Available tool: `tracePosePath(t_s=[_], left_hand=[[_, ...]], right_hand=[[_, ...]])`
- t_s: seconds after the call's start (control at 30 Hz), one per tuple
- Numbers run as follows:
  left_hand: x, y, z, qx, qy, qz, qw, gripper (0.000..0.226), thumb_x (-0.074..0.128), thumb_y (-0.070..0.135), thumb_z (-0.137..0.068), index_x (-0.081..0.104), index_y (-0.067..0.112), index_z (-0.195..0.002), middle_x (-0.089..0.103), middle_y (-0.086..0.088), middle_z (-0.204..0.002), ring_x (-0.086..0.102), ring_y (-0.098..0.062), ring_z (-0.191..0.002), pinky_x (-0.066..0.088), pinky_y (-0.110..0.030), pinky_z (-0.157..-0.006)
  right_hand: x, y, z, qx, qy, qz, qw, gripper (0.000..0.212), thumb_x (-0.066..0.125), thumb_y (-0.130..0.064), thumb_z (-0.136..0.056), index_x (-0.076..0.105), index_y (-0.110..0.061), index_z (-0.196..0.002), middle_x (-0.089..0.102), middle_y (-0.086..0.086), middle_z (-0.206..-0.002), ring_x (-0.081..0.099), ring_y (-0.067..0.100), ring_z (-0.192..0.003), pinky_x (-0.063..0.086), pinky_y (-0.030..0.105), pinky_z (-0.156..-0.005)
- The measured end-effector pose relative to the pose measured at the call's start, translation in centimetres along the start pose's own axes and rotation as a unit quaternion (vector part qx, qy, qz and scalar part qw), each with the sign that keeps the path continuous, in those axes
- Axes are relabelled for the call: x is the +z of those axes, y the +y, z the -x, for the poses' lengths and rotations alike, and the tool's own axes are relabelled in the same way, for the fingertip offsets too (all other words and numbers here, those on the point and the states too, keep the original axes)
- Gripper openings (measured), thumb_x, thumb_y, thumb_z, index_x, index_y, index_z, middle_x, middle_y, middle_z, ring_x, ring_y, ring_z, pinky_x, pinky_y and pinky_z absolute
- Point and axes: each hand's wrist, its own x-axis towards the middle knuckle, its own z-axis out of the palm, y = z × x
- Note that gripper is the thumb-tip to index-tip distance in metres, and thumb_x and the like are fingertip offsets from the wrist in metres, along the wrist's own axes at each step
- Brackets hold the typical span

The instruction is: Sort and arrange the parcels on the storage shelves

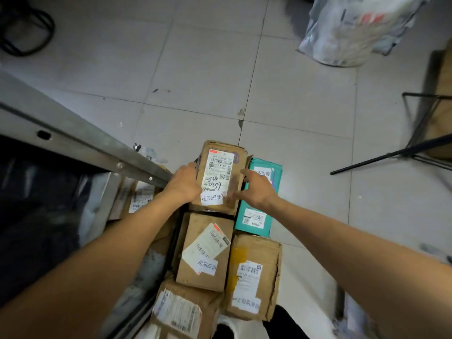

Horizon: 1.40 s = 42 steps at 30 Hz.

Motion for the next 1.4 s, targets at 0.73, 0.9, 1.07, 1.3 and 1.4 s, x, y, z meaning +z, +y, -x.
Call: tracePosePath(t_s=[0.73, 0.9, 1.07, 1.3, 1.4], left_hand=[[-19.9, 11.2, 41.8, 0.200, 0.146, -0.177, 0.953, 0.038, 0.070, 0.028, -0.084, 0.063, 0.015, -0.119, 0.065, -0.003, -0.117, 0.060, -0.021, -0.105, 0.050, -0.036, -0.090], [-19.7, 8.8, 50.3, 0.214, 0.176, -0.156, 0.948, 0.037, 0.069, 0.030, -0.084, 0.064, 0.015, -0.118, 0.065, -0.003, -0.116, 0.061, -0.019, -0.102, 0.050, -0.032, -0.086], [-18.1, 6.9, 56.7, 0.219, 0.196, -0.128, 0.947, 0.036, 0.070, 0.031, -0.083, 0.065, 0.017, -0.116, 0.067, -0.002, -0.111, 0.063, -0.018, -0.099, 0.052, -0.034, -0.089], [-14.8, 1.9, 64.6, 0.158, 0.248, -0.052, 0.954, 0.031, 0.068, 0.027, -0.086, 0.064, 0.018, -0.116, 0.065, 0.003, -0.106, 0.060, -0.010, -0.093, 0.048, -0.022, -0.080], [-12.9, -0.9, 68.4, 0.100, 0.285, -0.031, 0.953, 0.031, 0.068, 0.028, -0.084, 0.066, 0.021, -0.114, 0.063, 0.006, -0.101, 0.057, -0.008, -0.089, 0.044, -0.020, -0.077]], right_hand=[[-22.1, -20.4, 39.7, -0.223, 0.108, 0.372, 0.895, 0.060, 0.073, -0.041, -0.082, 0.054, -0.014, -0.133, 0.059, 0.009, -0.130, 0.057, 0.029, -0.114, 0.048, 0.036, -0.091], [-20.4, -21.5, 49.3, -0.251, 0.133, 0.378, 0.881, 0.061, 0.073, -0.041, -0.081, 0.055, -0.014, -0.133, 0.059, 0.008, -0.132, 0.057, 0.028, -0.116, 0.048, 0.039, -0.097], [-18.1, -21.4, 55.9, -0.285, 0.140, 0.391, 0.864, 0.060, 0.072, -0.038, -0.083, 0.055, -0.013, -0.134, 0.059, 0.007, -0.133, 0.057, 0.027, -0.116, 0.048, 0.039, -0.098], [-14.7, -22.6, 61.0, -0.363, 0.102, 0.420, 0.826, 0.055, 0.071, -0.036, -0.085, 0.055, -0.014, -0.133, 0.058, 0.005, -0.131, 0.056, 0.025, -0.115, 0.048, 0.033, -0.094], [-11.9, -23.9, 63.6, -0.419, 0.062, 0.456, 0.782, 0.045, 0.070, -0.033, -0.086, 0.062, -0.010, -0.124, 0.064, 0.008, -0.122, 0.060, 0.028, -0.108, 0.051, 0.039, -0.091]])
